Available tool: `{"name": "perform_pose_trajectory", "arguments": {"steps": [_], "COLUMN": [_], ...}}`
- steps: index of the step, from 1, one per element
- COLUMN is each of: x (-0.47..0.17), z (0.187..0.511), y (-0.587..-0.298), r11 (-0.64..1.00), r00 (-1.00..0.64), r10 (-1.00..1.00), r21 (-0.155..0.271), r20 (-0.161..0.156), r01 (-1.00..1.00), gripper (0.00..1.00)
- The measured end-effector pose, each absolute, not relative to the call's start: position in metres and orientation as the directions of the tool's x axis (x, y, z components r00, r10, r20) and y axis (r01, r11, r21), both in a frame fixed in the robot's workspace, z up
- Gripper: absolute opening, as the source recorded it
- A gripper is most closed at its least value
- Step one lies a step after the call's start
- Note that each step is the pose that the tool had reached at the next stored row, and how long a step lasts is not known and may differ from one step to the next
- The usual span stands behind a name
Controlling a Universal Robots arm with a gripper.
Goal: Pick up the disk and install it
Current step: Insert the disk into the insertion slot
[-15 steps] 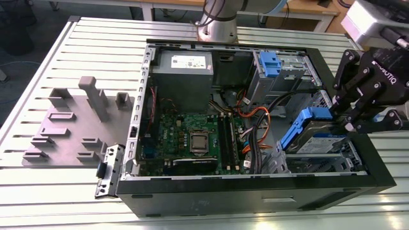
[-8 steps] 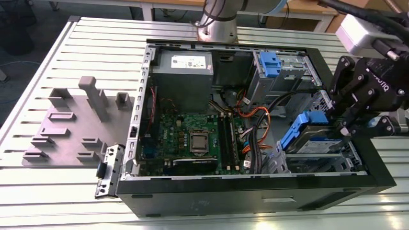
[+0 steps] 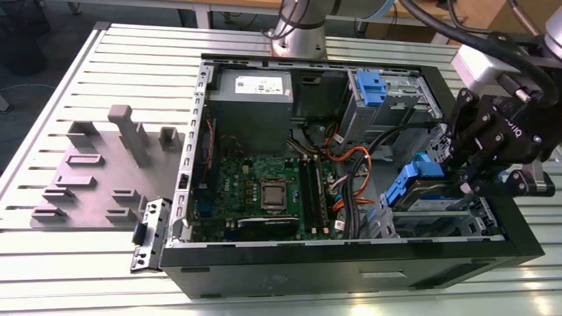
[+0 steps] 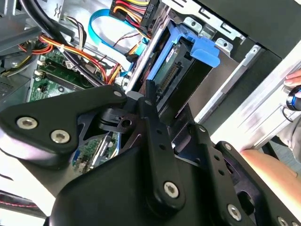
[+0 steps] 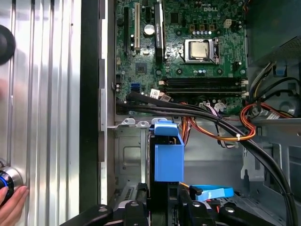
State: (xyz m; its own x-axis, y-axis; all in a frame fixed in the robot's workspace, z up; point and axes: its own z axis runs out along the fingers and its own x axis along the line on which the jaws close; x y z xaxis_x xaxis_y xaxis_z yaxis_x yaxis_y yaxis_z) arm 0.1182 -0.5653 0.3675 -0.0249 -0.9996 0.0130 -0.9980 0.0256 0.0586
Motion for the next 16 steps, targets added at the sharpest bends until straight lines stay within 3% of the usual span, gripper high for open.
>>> {"name": "perform_pose_trajectory", "arguments": {"steps": [16], "x": [0.119], "z": [0.342], "y": [-0.566], "r11": [0.026], "r00": [-0.025], "r10": [-1.0], "r21": [0.069], "r20": [0.013], "r01": [-0.997], "gripper": [0.35]}}
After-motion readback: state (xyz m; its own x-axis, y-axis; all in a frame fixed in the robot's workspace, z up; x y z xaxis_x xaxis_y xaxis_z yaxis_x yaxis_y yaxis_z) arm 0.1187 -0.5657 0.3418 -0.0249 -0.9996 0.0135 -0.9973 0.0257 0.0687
